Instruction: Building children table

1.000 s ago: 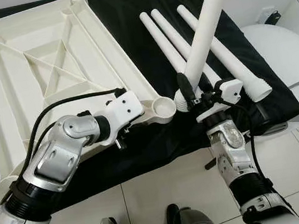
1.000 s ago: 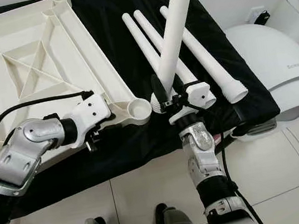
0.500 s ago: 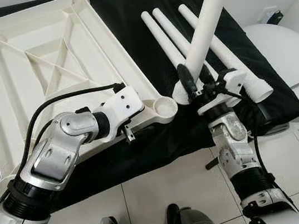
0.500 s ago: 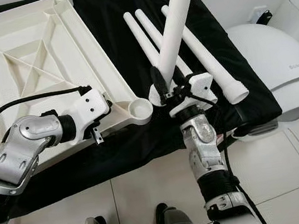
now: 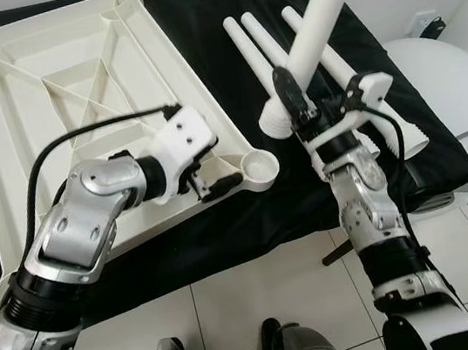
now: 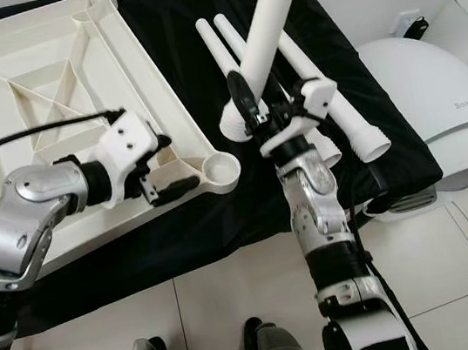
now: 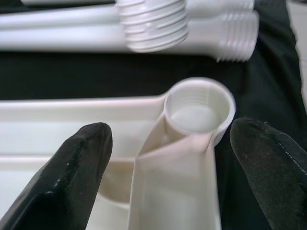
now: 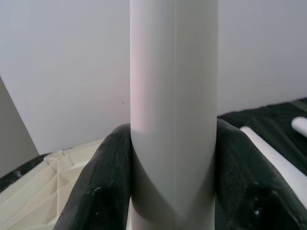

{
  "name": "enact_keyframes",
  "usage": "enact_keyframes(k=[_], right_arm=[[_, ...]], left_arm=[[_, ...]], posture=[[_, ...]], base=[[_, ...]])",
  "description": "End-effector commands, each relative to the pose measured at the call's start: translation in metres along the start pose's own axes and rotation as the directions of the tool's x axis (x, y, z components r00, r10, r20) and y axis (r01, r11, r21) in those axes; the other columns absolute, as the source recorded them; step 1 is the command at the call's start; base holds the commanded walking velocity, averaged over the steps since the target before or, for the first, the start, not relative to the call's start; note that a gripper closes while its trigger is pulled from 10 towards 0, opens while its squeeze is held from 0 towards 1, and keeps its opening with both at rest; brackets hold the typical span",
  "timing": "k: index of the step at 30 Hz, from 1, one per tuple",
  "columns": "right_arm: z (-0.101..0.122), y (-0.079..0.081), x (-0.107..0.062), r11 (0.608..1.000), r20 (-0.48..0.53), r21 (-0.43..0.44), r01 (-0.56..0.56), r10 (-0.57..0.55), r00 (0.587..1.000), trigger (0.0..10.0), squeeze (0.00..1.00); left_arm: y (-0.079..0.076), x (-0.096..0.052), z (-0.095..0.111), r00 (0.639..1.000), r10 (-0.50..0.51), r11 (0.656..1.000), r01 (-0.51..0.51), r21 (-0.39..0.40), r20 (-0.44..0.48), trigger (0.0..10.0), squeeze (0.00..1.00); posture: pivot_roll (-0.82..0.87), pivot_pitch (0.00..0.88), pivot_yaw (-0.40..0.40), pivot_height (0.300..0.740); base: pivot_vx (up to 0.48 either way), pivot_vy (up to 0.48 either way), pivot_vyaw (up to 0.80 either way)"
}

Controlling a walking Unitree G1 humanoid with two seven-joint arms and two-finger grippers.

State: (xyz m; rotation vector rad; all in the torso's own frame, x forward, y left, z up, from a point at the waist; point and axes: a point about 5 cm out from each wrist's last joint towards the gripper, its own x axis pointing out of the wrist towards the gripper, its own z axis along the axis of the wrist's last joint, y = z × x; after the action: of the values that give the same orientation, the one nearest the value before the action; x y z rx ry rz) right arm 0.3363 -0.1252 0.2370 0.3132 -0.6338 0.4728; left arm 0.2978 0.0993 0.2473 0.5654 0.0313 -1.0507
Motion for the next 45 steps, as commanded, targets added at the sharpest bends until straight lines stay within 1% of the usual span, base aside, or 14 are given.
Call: enact_keyframes(k=[1,2,3,5,12,16,18,21,30,34,40,42,44,45], right_arm=[[0.004,-0.002,0.001,1.000,0.008,0.010,-0.021,0.021,1.000,10.0,0.00],[0.004,-0.001,0.003,0.998,-0.004,0.013,-0.054,0.054,0.999,10.0,0.00],[0.004,-0.001,0.003,0.998,-0.004,0.013,-0.054,0.054,0.999,10.0,0.00],[0.002,0.002,0.004,0.991,-0.037,0.014,-0.133,0.134,0.990,10.0,0.00],[0.003,0.006,0.003,0.966,-0.079,0.040,-0.256,0.258,0.963,10.0,0.00],[0.004,0.006,0.003,0.957,-0.093,0.041,-0.288,0.291,0.952,10.0,0.00],[0.004,0.008,0.002,0.933,-0.123,0.040,-0.358,0.360,0.925,10.0,0.00],[0.003,0.009,0.002,0.912,-0.146,0.051,-0.407,0.410,0.900,10.0,0.00],[0.001,0.013,0.002,0.880,-0.172,0.067,-0.469,0.474,0.864,10.0,0.00],[0.000,0.015,0.003,0.857,-0.194,0.069,-0.510,0.513,0.836,10.0,0.00],[0.001,0.014,0.004,0.845,-0.205,0.066,-0.530,0.532,0.822,10.0,0.00],[0.001,0.015,0.004,0.835,-0.213,0.068,-0.547,0.548,0.809,10.0,0.00],[0.000,0.017,0.003,0.806,-0.234,0.079,-0.586,0.587,0.775,10.0,0.00],[0.000,0.017,0.003,0.806,-0.234,0.079,-0.586,0.587,0.775,10.0,0.00]], left_arm=[[0.003,0.000,0.002,0.999,0.024,0.998,-0.022,-0.051,0.029,10.0,0.00],[0.007,0.000,0.006,0.996,0.042,0.994,-0.034,-0.103,0.075,10.0,0.00],[0.007,0.000,0.006,0.996,0.042,0.994,-0.034,-0.103,0.075,10.0,0.00],[0.013,-0.001,0.013,0.985,0.068,0.982,-0.039,-0.184,0.155,10.0,0.00],[0.029,-0.006,0.036,0.951,0.106,0.959,-0.021,-0.283,0.289,10.0,0.00],[0.034,-0.008,0.042,0.941,0.113,0.956,-0.016,-0.292,0.318,10.0,0.00],[0.044,-0.010,0.053,0.927,0.121,0.954,-0.009,-0.299,0.356,10.0,0.00],[0.048,-0.010,0.062,0.915,0.116,0.951,0.011,-0.310,0.387,10.0,0.00],[0.046,-0.004,0.075,0.901,0.071,0.944,0.078,-0.319,0.428,10.0,0.00],[0.041,0.000,0.084,0.891,0.014,0.936,0.148,-0.319,0.453,10.0,0.00],[0.039,0.002,0.087,0.890,-0.006,0.932,0.170,-0.319,0.456,10.0,0.00],[0.040,0.003,0.089,0.890,-0.010,0.932,0.174,-0.319,0.456,10.0,0.00],[0.044,0.004,0.095,0.884,-0.020,0.928,0.190,-0.321,0.467,10.0,0.00],[0.044,0.004,0.095,0.884,-0.020,0.928,0.190,-0.321,0.467,10.0,0.00]], posture=[[0.11,0.197,-0.067,0.740],[0.11,0.190,-0.072,0.740],[0.11,0.190,-0.072,0.740],[0.11,0.183,-0.074,0.740],[0.11,0.173,-0.077,0.740],[0.10,0.167,-0.077,0.740],[0.10,0.161,-0.073,0.740],[0.10,0.164,-0.071,0.740],[0.10,0.170,-0.069,0.740],[0.10,0.181,-0.063,0.740],[0.10,0.185,-0.060,0.740],[0.10,0.185,-0.060,0.740],[0.10,0.192,-0.054,0.740],[0.10,0.192,-0.054,0.740]], base=[[0.000,0.000,0.00],[0.000,0.000,0.00],[0.000,0.000,0.00],[0.000,0.000,0.00],[0.000,0.000,0.00],[0.000,0.000,0.00],[0.000,0.000,0.00],[0.000,0.000,0.00],[0.000,0.000,0.00],[0.000,0.000,0.00],[0.000,0.000,0.00],[0.000,0.000,0.00],[0.000,0.000,0.00],[0.000,0.000,0.00]])
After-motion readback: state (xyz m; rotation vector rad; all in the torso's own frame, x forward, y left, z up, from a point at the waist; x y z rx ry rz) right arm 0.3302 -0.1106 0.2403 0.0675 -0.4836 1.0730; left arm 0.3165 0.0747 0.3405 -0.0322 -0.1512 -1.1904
